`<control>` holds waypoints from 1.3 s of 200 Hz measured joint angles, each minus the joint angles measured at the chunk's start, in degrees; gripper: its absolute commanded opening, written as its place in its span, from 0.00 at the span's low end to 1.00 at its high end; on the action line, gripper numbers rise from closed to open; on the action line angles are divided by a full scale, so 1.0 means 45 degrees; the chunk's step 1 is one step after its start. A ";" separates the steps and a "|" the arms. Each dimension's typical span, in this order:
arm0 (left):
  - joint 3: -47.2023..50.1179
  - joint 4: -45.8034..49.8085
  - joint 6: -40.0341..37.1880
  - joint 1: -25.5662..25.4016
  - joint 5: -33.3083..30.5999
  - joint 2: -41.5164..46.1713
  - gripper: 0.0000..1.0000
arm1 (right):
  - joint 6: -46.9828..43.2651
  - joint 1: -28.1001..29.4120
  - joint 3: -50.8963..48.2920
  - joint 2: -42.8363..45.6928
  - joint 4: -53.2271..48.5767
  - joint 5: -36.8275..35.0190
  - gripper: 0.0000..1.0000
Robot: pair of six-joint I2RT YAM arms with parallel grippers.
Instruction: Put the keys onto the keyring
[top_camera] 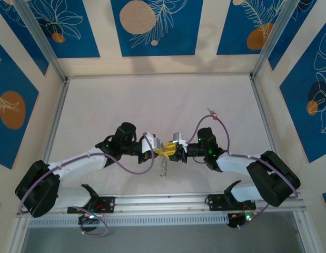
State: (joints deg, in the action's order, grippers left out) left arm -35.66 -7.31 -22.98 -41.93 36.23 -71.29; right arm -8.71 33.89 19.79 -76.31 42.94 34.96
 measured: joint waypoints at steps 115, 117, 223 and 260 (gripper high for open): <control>-0.0296 0.0627 -0.0442 0.0000 -0.0097 -0.0005 0.21 | -0.0073 0.0015 0.0053 -0.0296 -0.0233 0.0311 0.00; -0.0321 0.0680 -0.0476 0.0000 -0.0121 -0.0005 0.21 | -0.0107 0.0029 0.0063 -0.0272 -0.0311 0.0282 0.00; -0.1355 0.3211 -0.2030 -0.0044 -0.1360 -0.0005 0.28 | -0.3240 0.0845 0.2327 0.0699 -0.6217 -0.2205 0.00; -0.1355 0.3215 -0.2030 -0.0049 -0.1409 -0.0005 0.27 | -0.3648 0.0889 0.2662 0.0947 -0.7315 -0.2463 0.00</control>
State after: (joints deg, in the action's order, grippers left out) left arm -41.76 7.16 -32.12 -42.15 29.89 -71.31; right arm -25.12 37.89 31.77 -72.05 10.02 23.88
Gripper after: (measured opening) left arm 0.283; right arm 0.064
